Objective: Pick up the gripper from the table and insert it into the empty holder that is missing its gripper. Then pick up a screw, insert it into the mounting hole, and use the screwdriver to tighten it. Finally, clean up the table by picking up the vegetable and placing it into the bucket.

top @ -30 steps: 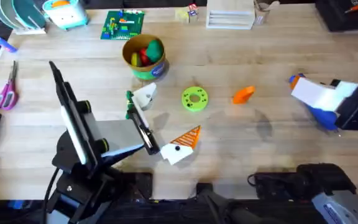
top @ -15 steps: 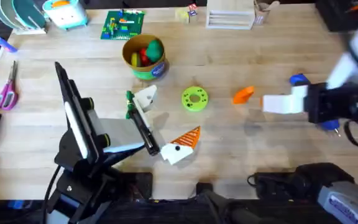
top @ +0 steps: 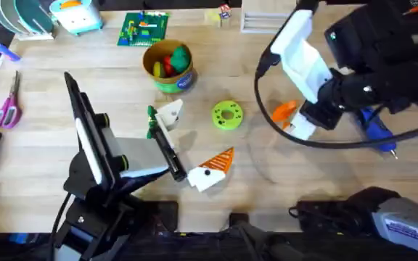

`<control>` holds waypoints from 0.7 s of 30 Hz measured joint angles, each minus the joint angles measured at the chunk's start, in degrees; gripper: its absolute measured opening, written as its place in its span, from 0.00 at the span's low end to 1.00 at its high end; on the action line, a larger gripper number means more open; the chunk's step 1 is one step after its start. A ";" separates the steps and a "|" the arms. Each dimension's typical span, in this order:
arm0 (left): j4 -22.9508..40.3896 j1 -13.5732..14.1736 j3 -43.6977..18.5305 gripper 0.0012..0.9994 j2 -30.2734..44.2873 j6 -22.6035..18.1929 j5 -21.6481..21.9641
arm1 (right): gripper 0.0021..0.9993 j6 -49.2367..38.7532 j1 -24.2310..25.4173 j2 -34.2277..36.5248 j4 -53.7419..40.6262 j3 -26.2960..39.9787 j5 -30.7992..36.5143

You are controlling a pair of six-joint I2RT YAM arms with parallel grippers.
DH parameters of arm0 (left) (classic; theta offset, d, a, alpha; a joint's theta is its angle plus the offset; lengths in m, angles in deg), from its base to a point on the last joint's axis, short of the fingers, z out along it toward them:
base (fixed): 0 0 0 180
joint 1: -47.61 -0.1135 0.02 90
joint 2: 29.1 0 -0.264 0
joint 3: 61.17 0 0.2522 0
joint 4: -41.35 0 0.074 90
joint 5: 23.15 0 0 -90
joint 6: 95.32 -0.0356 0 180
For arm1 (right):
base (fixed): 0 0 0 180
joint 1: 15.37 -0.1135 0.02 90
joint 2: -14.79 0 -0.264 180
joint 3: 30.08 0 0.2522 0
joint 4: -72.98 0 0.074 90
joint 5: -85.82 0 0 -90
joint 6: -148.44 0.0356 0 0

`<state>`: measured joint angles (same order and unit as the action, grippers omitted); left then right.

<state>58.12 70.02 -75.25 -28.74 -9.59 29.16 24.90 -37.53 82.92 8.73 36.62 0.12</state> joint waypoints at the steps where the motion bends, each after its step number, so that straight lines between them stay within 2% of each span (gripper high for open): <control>1: 0.00 0.00 0.00 0.99 0.00 0.00 0.00 | 0.99 -1.83 -0.19 0.62 1.66 0.09 0.87; 6: 0.00 0.00 0.00 0.99 0.00 0.00 0.00 | 0.99 -9.01 -0.17 3.42 7.26 0.28 3.48; 12: 0.02 0.00 0.00 0.99 0.00 0.00 0.00 | 0.99 -13.18 -0.17 6.49 6.91 0.33 4.42; 14: 0.01 0.00 0.00 0.99 0.00 0.00 0.00 | 0.96 -13.63 -0.17 7.30 6.89 0.33 4.52; 18: 0.00 0.00 0.00 0.99 0.00 0.00 0.00 | 0.85 -14.19 -0.17 8.26 6.89 0.33 4.53; 21: 0.00 0.00 0.00 0.99 0.00 0.00 0.00 | 0.69 -14.52 -0.17 8.35 6.87 0.33 4.53</control>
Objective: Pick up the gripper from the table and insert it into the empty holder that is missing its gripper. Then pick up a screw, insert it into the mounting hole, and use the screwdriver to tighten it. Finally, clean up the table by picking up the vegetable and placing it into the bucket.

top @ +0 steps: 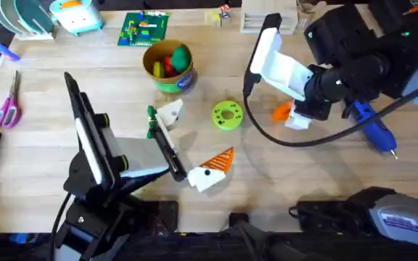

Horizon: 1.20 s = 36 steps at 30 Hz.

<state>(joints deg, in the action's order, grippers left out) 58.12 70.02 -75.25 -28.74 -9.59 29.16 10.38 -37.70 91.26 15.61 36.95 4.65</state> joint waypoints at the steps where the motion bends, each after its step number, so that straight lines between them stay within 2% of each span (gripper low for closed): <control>1: 0.01 0.00 0.00 0.99 0.00 0.00 0.00 | 0.63 -0.13 0.00 0.01 0.00 0.00 0.01; 3: 0.00 0.00 0.00 0.99 0.00 0.00 0.00 | 0.55 -0.19 0.00 0.01 -0.02 0.00 0.01; 5: 0.00 0.00 0.00 0.99 0.00 0.00 0.00 | 0.53 -0.19 0.00 0.01 0.00 0.00 -0.01; 10: 0.01 0.00 0.00 0.99 0.00 0.00 0.00 | 0.55 -0.14 -0.46 0.01 -0.02 0.00 0.11; 16: 0.00 0.00 0.00 0.99 0.00 0.00 0.00 | 0.58 -0.15 -3.20 0.01 -0.40 0.00 0.17; 27: 0.00 0.00 0.00 0.99 0.00 0.00 0.00 | 0.48 -0.15 -3.65 0.01 -1.12 0.00 0.19; 30: 0.00 0.00 0.00 0.99 0.00 0.00 0.00 | 0.34 -0.07 -3.65 0.01 -1.20 0.00 0.19; 34: 0.00 0.00 0.00 0.99 0.00 0.00 0.00 | 0.03 0.07 -3.72 -0.01 -1.47 0.26 0.17; 36: 0.01 0.00 0.00 0.99 0.00 0.00 0.00 | 0.01 0.02 -3.72 -0.01 -1.45 0.26 0.17</control>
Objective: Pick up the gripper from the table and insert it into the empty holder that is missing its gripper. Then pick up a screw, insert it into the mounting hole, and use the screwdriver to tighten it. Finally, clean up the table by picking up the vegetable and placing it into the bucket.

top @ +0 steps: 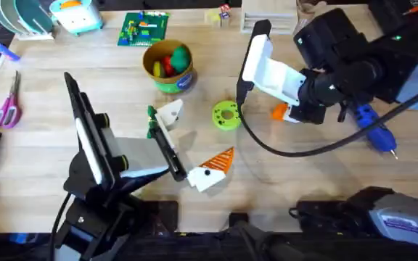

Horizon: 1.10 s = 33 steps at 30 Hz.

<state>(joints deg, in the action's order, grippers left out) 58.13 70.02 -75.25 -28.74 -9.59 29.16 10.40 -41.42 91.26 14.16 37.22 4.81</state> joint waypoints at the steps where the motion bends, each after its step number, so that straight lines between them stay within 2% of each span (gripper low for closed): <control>1: -0.01 0.00 0.00 0.99 0.00 0.00 0.00 | 0.01 0.01 0.00 0.00 -0.02 0.00 0.00; 7: -0.01 0.00 0.00 0.99 0.00 0.00 0.00 | 0.01 2.29 0.00 -1.20 0.04 0.00 0.11; 13: 0.00 0.00 0.00 0.99 0.00 0.00 0.00 | 0.01 11.79 0.00 -9.11 -0.13 0.01 0.24; 23: -0.01 0.00 0.00 0.99 0.00 0.00 0.00 | 0.01 45.15 0.01 -28.32 -4.77 4.90 -0.95; 25: -0.01 0.00 0.00 0.99 0.00 0.00 0.00 | 0.01 50.78 0.02 -31.52 -5.37 4.74 -3.47; 28: -0.01 0.00 0.00 0.99 0.00 0.00 0.00 | 0.01 57.87 0.02 -33.14 -2.06 2.38 -11.18; 33: -0.01 0.00 0.00 0.99 0.00 0.00 0.00 | 0.01 68.95 0.00 -29.45 8.04 -4.74 -26.76</control>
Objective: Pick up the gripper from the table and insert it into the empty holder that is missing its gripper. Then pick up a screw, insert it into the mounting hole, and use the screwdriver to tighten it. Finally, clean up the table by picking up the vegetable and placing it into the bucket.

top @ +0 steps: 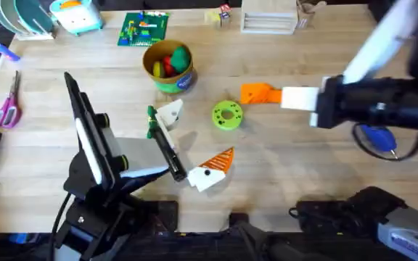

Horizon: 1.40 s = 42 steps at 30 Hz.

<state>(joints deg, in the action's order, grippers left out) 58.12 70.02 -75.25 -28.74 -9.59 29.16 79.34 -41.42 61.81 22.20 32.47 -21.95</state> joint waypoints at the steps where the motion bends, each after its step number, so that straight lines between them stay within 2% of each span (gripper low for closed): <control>1: 0.00 0.00 0.00 0.99 0.00 0.00 0.00 | 0.01 1.71 0.02 1.48 1.39 -0.80 -2.79; 11: 0.00 0.00 0.00 0.99 0.00 0.00 0.00 | 0.01 9.03 0.02 17.52 16.62 -1.62 -29.42; 19: 0.02 0.00 0.00 0.99 0.00 0.00 0.00 | 0.01 11.30 0.36 28.99 22.39 -1.62 -42.92; 27: -0.02 0.00 0.00 0.99 0.00 0.68 0.35 | 0.01 13.48 0.46 32.78 26.25 -1.62 -47.59; 42: -0.09 0.00 0.00 0.99 0.00 7.22 1.07 | 0.01 15.88 0.46 34.00 29.95 -1.64 -48.24</control>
<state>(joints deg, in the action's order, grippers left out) 58.03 70.02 -75.25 -28.74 -2.37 30.23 95.23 -40.96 95.80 52.15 30.83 -70.19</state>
